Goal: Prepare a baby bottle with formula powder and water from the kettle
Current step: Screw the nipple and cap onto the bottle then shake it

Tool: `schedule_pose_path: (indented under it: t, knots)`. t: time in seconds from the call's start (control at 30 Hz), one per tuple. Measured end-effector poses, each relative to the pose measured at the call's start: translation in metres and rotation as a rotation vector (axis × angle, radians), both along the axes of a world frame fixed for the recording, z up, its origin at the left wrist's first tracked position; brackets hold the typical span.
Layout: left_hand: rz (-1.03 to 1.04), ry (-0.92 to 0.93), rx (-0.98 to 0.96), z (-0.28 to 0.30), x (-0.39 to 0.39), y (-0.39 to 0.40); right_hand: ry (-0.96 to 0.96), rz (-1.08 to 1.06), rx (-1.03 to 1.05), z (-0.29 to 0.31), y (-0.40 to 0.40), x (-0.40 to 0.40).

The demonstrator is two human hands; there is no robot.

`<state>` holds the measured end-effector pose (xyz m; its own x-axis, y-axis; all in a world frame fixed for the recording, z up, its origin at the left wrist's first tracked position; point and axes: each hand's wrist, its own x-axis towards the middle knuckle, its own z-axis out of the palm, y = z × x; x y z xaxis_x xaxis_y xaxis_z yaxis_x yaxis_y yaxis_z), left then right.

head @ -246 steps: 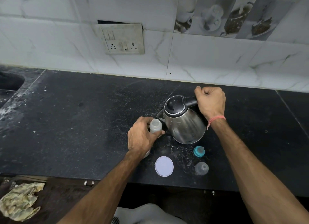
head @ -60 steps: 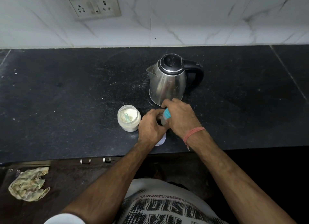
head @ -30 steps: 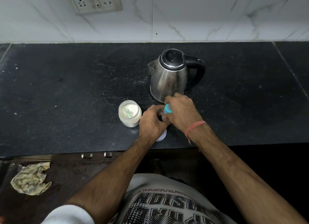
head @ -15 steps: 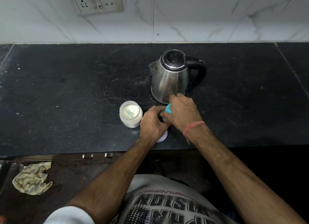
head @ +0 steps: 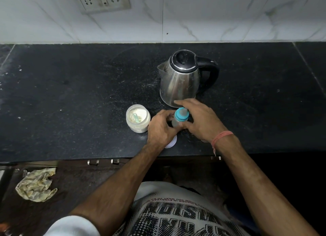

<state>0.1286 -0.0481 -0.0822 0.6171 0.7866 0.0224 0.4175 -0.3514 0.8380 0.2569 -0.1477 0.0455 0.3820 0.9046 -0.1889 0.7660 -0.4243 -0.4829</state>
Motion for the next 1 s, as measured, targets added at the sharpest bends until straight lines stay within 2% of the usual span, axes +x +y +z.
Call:
schedule_pose_path:
  t: [0.1,0.47,0.6,0.77,1.0]
  knots:
    - [0.016,0.009,-0.007,0.002,-0.001,-0.001,-0.020,0.008,0.052,-0.009,0.002,0.000]
    - [-0.003,0.031,0.003,0.006,-0.001,-0.001,-0.164,-0.182,0.090,-0.027,0.012,-0.005]
    - [-0.011,0.026,0.005,0.007,-0.002,-0.002,-0.182,-0.162,0.082,-0.026,0.012,-0.006]
    - [-0.004,0.005,-0.026,0.010,-0.003,-0.003,-0.102,-0.054,0.006,-0.019,0.010,-0.002]
    - [-0.017,-0.001,-0.014,0.013,-0.003,-0.003,-0.205,-0.017,0.000,-0.023,0.013,-0.003]
